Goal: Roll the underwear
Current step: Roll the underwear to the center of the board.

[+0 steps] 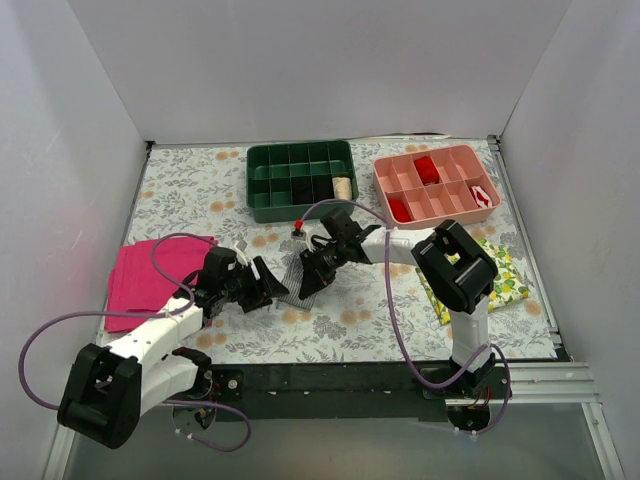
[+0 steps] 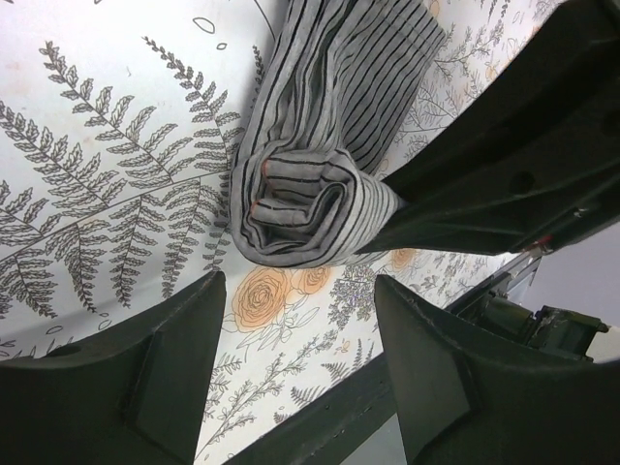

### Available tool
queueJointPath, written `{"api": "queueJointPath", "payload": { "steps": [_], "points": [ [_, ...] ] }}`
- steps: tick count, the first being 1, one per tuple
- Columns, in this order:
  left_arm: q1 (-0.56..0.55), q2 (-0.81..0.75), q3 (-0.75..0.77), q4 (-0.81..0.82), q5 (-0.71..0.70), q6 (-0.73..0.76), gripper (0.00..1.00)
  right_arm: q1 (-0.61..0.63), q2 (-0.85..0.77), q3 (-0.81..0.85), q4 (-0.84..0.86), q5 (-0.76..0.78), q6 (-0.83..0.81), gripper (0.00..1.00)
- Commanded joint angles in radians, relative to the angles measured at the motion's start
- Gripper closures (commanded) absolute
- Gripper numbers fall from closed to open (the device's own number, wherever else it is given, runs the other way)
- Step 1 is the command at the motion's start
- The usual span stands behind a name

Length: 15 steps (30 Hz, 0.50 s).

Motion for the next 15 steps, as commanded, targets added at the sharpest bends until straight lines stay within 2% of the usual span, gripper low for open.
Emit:
{"api": "queueJointPath", "payload": {
  "steps": [1, 5, 15],
  "points": [
    [-0.004, -0.036, -0.03, 0.021, 0.002, -0.007, 0.37, 0.0, 0.045, 0.054, -0.059, -0.096, -0.021, 0.93],
    [-0.004, -0.016, -0.042, 0.044, -0.004, -0.01, 0.37, 0.0, 0.086, 0.077, -0.107, -0.087, -0.036, 0.92],
    [-0.005, 0.06, -0.06, 0.11, -0.071, -0.029, 0.37, 0.0, 0.11, 0.077, -0.107, -0.092, -0.021, 0.89]
  ]
}}
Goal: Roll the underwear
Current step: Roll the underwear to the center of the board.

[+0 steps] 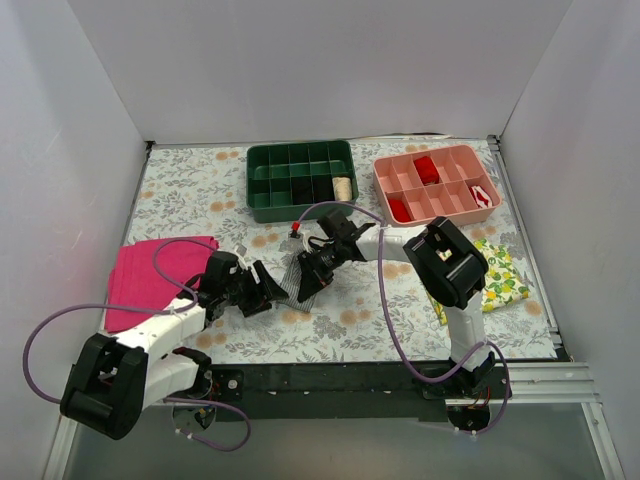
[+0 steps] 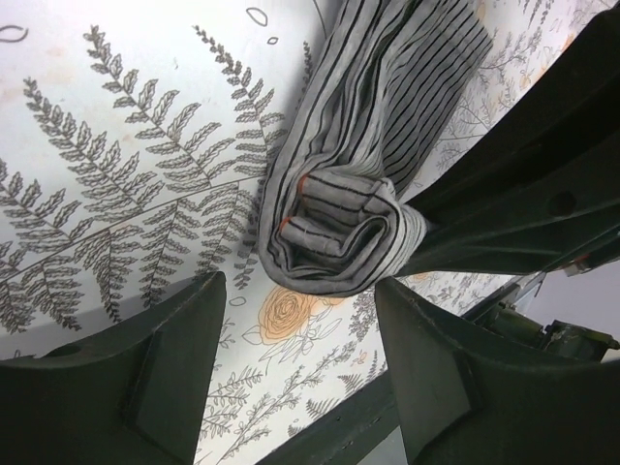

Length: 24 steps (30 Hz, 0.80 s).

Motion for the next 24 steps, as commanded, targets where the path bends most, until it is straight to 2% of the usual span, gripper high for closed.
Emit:
{"api": "queueJointPath", "payload": {
  "steps": [1, 11, 14, 17, 21, 24],
  "points": [
    [-0.004, 0.032, -0.007, 0.056, -0.057, -0.009, 0.37, 0.003, 0.032, 0.011, -0.043, 0.001, -0.014, 0.88],
    [-0.004, 0.029, -0.006, 0.101, -0.065, -0.02, 0.38, 0.003, 0.031, 0.02, -0.072, 0.007, -0.036, 0.85],
    [-0.004, 0.073, -0.004, 0.098, -0.07, -0.017, 0.38, 0.002, 0.029, 0.025, -0.069, 0.002, -0.033, 0.84],
    [-0.004, 0.154, -0.012, 0.101, -0.077, -0.026, 0.4, 0.003, 0.007, 0.016, -0.046, 0.011, -0.016, 0.74],
    [-0.005, 0.239, -0.026, 0.105, -0.086, -0.034, 0.42, 0.005, -0.058, -0.009, -0.018, 0.092, 0.004, 0.53],
    [-0.007, 0.282, -0.036, 0.104, -0.088, -0.04, 0.43, 0.011, -0.121, -0.042, 0.009, 0.187, 0.015, 0.5]
  ]
}}
